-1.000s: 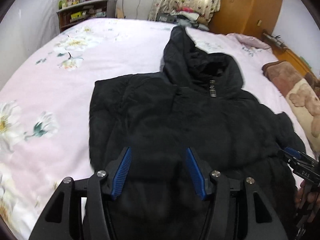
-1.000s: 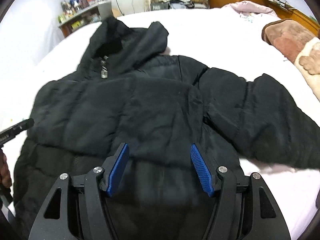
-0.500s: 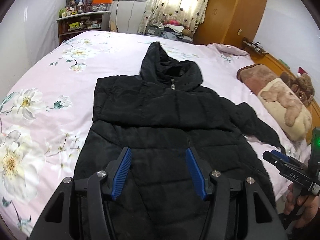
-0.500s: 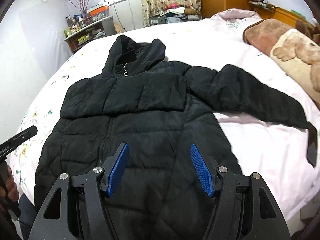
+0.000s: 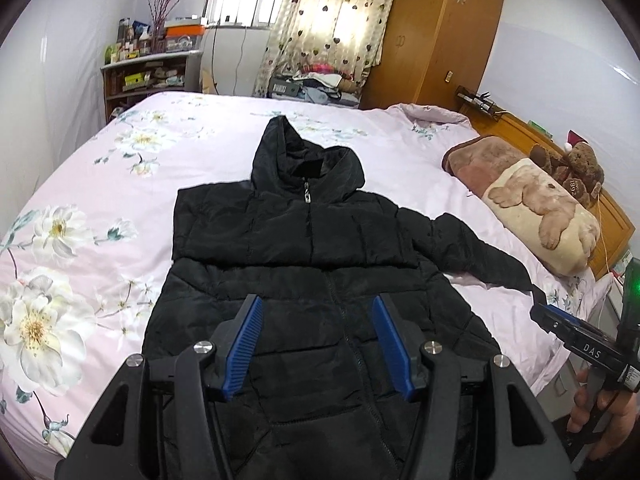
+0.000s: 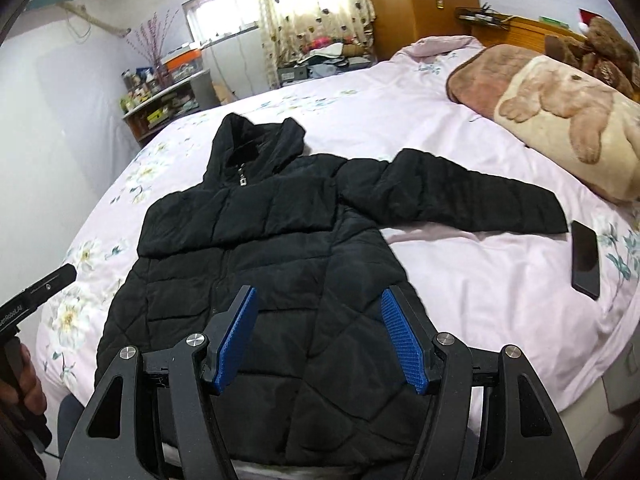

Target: Fold large clothes

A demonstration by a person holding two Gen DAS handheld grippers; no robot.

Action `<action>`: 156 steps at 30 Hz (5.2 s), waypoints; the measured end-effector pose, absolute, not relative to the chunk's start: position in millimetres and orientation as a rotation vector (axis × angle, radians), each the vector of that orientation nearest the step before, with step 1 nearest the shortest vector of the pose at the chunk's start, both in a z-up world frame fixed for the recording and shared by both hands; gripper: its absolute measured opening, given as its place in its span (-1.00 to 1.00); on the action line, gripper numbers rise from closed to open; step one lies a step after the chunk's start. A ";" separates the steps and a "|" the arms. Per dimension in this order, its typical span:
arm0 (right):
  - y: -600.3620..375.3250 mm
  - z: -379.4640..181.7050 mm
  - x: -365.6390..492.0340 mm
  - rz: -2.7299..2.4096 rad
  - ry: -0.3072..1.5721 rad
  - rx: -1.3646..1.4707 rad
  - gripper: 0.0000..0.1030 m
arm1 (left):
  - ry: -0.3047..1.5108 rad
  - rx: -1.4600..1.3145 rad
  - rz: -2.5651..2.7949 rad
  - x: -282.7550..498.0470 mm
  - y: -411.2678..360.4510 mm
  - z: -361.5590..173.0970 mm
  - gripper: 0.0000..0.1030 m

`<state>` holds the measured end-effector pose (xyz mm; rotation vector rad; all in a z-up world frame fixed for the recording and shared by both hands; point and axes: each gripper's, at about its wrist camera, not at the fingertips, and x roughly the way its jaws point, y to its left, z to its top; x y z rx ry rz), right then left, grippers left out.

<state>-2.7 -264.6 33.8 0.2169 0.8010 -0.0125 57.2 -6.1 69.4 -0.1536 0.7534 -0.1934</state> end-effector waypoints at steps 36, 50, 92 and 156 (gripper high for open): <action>-527.6 -121.1 119.4 -0.398 0.901 0.680 0.26 | 0.855 -0.097 -0.079 231.6 -13.7 -23.5 0.16; -558.0 -123.2 146.2 -0.463 0.818 0.804 -0.70 | 0.902 -0.123 -0.054 243.8 6.4 -46.7 0.16; -141.3 -30.9 225.1 0.510 0.937 0.169 0.21 | 0.792 -0.318 -0.004 190.5 99.0 -14.4 0.16; -320.1 -110.3 316.6 -0.058 0.997 0.131 -0.37 | 0.867 0.060 -0.015 333.7 12.3 -88.0 0.21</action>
